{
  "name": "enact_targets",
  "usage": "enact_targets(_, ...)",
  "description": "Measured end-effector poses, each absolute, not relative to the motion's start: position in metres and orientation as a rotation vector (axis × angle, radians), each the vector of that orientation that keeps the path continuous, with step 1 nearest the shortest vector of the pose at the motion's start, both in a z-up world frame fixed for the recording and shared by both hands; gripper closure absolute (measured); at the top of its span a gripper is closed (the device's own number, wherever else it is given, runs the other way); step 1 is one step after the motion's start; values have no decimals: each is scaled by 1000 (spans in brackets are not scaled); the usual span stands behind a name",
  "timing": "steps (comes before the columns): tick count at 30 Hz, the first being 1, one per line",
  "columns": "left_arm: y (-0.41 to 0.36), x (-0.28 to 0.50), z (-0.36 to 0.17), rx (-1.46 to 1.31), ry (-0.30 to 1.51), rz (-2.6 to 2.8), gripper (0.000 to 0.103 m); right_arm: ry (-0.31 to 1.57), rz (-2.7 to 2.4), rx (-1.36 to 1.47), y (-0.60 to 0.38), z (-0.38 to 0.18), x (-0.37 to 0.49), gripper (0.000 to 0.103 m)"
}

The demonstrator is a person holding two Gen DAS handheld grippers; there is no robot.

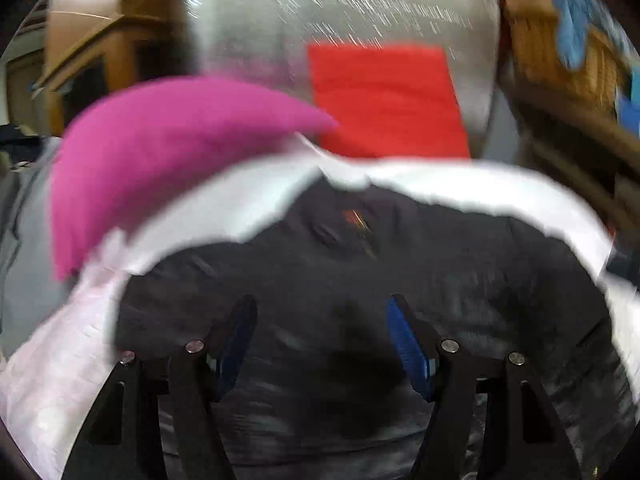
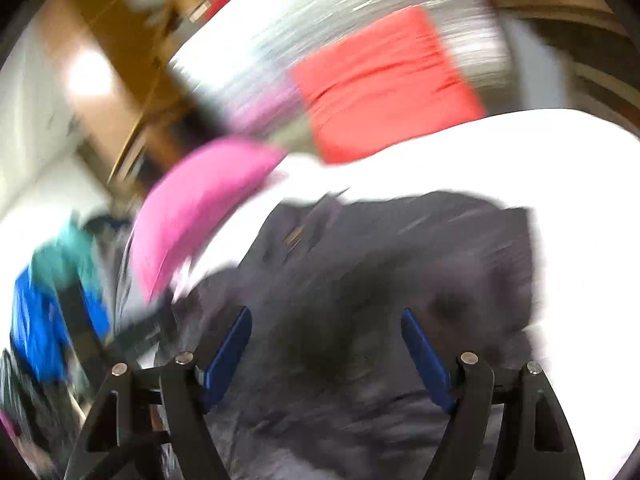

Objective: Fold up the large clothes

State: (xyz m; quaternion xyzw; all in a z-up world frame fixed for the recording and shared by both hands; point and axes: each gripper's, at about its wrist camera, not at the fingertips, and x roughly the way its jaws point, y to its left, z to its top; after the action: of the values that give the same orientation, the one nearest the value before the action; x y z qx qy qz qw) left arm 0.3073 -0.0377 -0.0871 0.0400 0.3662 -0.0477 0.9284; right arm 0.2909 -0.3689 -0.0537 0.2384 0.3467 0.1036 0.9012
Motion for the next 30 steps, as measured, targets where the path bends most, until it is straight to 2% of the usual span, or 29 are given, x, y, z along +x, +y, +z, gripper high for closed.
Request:
enact_targets(2,-51,315,-113,100,832,-113,35,771,124,571,-410,-73,313,21)
enact_targets(6,-55,308,-123,108,793,-108,34,915,106,644,-446,-120,360,23)
enact_targets(8,-52,304,-126,112,784,-117,34,947,147,628,-445,-128,379,41)
enact_targets(9,-49,304,-126,107,780,-119,34,952,163,622,-443,-126,386,79)
enact_targets(10,-48,301,-127,107,776,-118,34,935,175,580,-436,-114,391,89)
enact_targets(12,-49,302,-127,113,771,-118,34,866,179,458,-424,-90,390,91)
enact_targets(15,-50,300,-127,106,772,-125,34,960,70,398,-418,-116,396,90)
enact_targets(18,-49,301,-127,109,776,-124,34,915,38,432,-417,-117,386,78)
enact_targets(19,-49,302,-127,107,775,-125,34,905,19,456,-419,-110,379,71)
enact_targets(20,-50,302,-128,105,774,-126,34,880,16,457,-419,-101,371,68)
enact_targets(24,-52,303,-130,112,768,-123,34,778,89,383,-400,-56,331,66)
enact_targets(26,-52,303,-130,110,766,-122,34,772,172,381,-382,-46,315,49)
enact_targets(27,-52,303,-129,104,767,-124,34,792,218,389,-372,-47,309,29)
enact_targets(28,-51,303,-128,97,768,-128,34,821,254,403,-364,-54,307,23)
enact_targets(30,-49,301,-123,90,784,-133,33,939,240,407,-358,-85,310,23)
